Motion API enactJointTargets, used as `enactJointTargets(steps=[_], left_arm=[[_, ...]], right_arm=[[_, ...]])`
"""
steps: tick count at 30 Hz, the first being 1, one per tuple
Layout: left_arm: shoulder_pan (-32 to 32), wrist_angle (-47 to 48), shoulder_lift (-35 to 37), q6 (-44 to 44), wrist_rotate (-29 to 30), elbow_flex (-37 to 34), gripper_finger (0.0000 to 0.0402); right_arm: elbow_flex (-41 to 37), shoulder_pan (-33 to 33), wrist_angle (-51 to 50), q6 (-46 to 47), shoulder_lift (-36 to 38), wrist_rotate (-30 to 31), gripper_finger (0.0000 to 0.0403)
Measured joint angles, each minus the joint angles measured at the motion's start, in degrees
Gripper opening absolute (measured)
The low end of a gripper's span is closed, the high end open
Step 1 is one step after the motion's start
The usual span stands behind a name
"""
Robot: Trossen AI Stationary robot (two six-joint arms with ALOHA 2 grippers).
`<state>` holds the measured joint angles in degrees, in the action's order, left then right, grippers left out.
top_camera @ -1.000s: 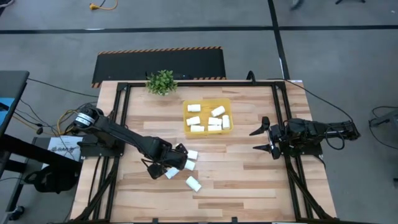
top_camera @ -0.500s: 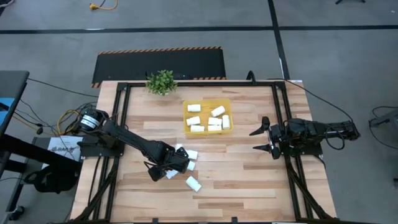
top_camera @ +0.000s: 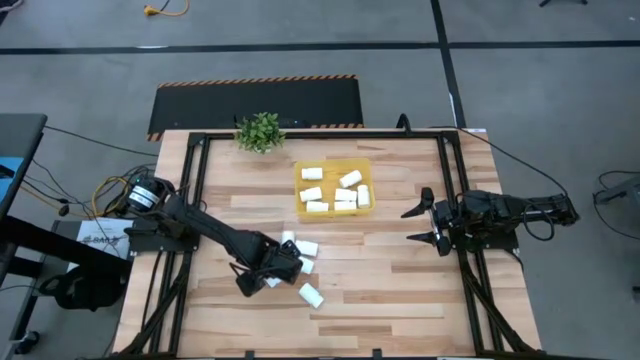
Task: Pick and place pill bottles into a basket
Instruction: Put the white pill bottle into the yellow bin
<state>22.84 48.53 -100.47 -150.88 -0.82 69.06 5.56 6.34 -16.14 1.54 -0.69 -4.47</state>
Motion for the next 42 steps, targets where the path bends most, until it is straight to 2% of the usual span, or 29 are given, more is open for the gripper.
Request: enactJointTargets(steps=[12, 42], left_arm=[[0.12, -0.21, -0.02, -1.01, 0.21, 0.00, 0.0394], [0.34, -1.52, -6.67, -1.14, 0.12, 0.52, 0.0394]], right_arm=[[0.00, -0.01, -0.03, 0.00, 0.00, 0.00, 0.0286], [0.00, -0.01, 0.08, 0.00, -0.15, -0.02, 0.0286]])
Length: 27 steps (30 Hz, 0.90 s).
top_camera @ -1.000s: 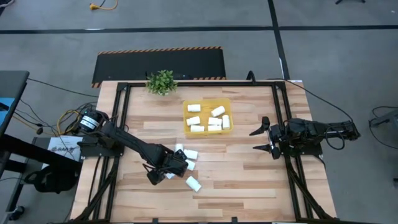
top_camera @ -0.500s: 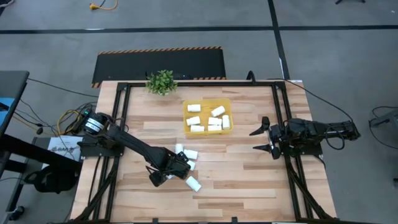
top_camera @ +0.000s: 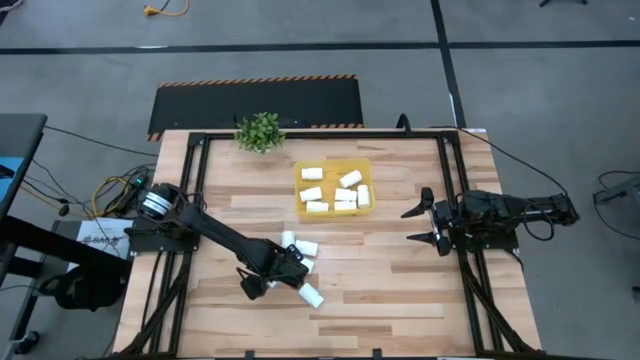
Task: Pick and place pill bottles into a basket
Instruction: Put the white pill bottle into the yellow bin
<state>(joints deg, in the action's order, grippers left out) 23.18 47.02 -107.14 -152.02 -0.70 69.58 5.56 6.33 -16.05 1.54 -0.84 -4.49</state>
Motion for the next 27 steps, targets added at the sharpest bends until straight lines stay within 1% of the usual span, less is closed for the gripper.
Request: enactJointTargets(steps=[9, 12, 16, 22, 27], left_arm=[[-0.81, -0.01, 0.05, 1.88, -0.62, -0.11, 0.0394], [-0.79, -0.07, 0.05, 1.82, -0.30, -0.11, 0.0388], [-0.79, -0.21, 0.05, 1.76, -0.10, -0.11, 0.0367], [-0.79, -0.32, 0.08, 1.76, -0.03, -0.11, 0.0320], [-0.79, -0.43, 0.10, 1.76, -0.03, -0.11, 0.0317]], right_arm=[[0.00, 0.02, -0.04, 0.00, 0.11, 0.00, 0.0286], [0.00, 0.00, -0.04, 0.00, 0.11, 0.00, 0.0286], [0.00, 0.01, -0.07, 0.00, 0.11, 0.00, 0.0286], [0.00, 0.00, -0.09, 0.00, 0.11, 0.02, 0.0286], [0.00, 0.02, -0.09, 0.00, 0.11, 0.02, 0.0286]])
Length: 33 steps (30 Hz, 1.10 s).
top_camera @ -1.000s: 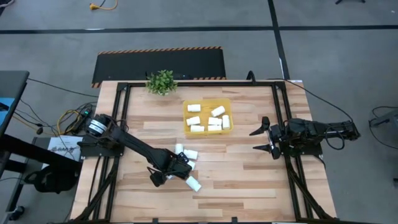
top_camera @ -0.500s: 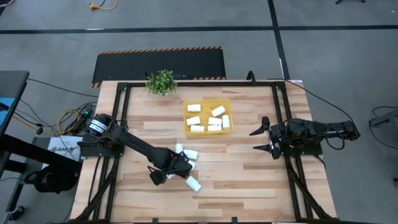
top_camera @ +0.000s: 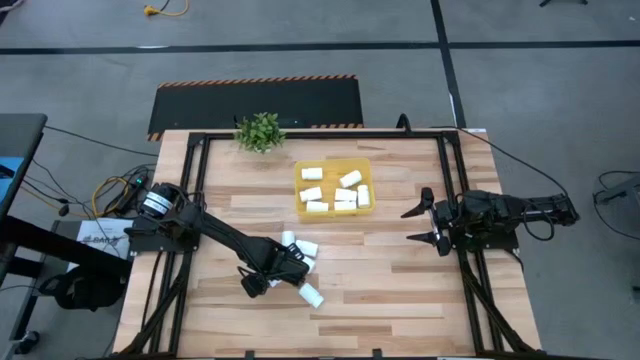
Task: Pick and place pill bottles into a basket
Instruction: Put the white pill bottle into the yellow bin
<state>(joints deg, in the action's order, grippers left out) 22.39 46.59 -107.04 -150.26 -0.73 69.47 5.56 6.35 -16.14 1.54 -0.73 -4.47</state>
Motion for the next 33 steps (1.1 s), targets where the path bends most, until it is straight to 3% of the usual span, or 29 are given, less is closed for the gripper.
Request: enactJointTargets(steps=[5, 12, 18, 33], left_arm=[[-0.34, -0.11, 0.00, 1.19, 0.07, 0.00, 0.0336], [-1.57, 0.56, 0.00, 4.98, -1.52, 1.38, 0.0315], [-2.97, 2.22, 0.02, 9.87, -2.08, 3.45, 0.0321], [-8.57, 24.88, 0.13, 27.64, 1.25, 18.97, 0.0318]], right_arm=[[0.00, -0.02, -0.01, 0.00, 0.00, 0.00, 0.0286], [0.00, -0.01, -0.02, 0.00, 0.00, 0.00, 0.0286], [0.02, -0.01, -0.02, 0.00, 0.00, 0.00, 0.0286], [0.02, 0.00, -0.02, 0.00, 0.00, 0.00, 0.0286]])
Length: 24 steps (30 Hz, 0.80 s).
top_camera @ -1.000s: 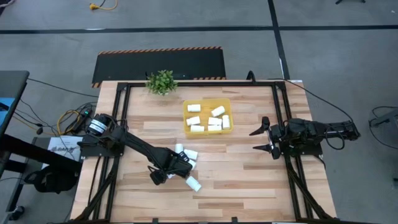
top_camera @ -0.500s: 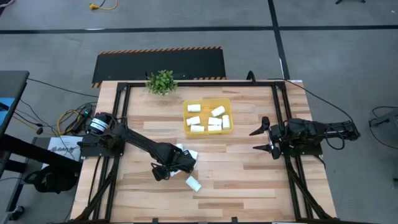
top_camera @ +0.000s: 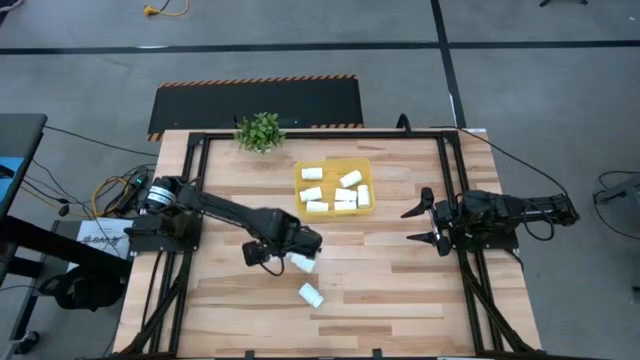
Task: Pick and place pill bottles into a basket
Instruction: Put the white pill bottle into the yellow bin
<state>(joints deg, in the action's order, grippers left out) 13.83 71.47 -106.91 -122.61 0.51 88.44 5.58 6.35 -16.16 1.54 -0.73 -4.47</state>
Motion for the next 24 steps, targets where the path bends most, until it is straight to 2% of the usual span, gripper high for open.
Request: enactJointTargets(steps=[5, 11, 16, 24], left_arm=[[-2.85, 4.44, 0.03, 7.81, 1.61, 4.01, 0.0330], [-6.40, 4.89, 0.02, 21.65, 1.86, 5.87, 0.0316], [-9.20, 4.94, 0.00, 32.49, 2.57, 6.61, 0.0322], [-14.09, 1.81, -0.02, 34.60, 6.98, 7.52, 0.0320]], right_arm=[[0.00, -0.01, -0.01, 0.00, 0.00, 0.00, 0.0286], [0.00, -0.01, -0.01, 0.00, 0.00, 0.00, 0.0286], [0.00, 0.00, 0.00, 0.00, 0.00, 0.00, 0.0286], [0.00, 0.00, 0.00, 0.00, 0.00, 0.00, 0.0286]])
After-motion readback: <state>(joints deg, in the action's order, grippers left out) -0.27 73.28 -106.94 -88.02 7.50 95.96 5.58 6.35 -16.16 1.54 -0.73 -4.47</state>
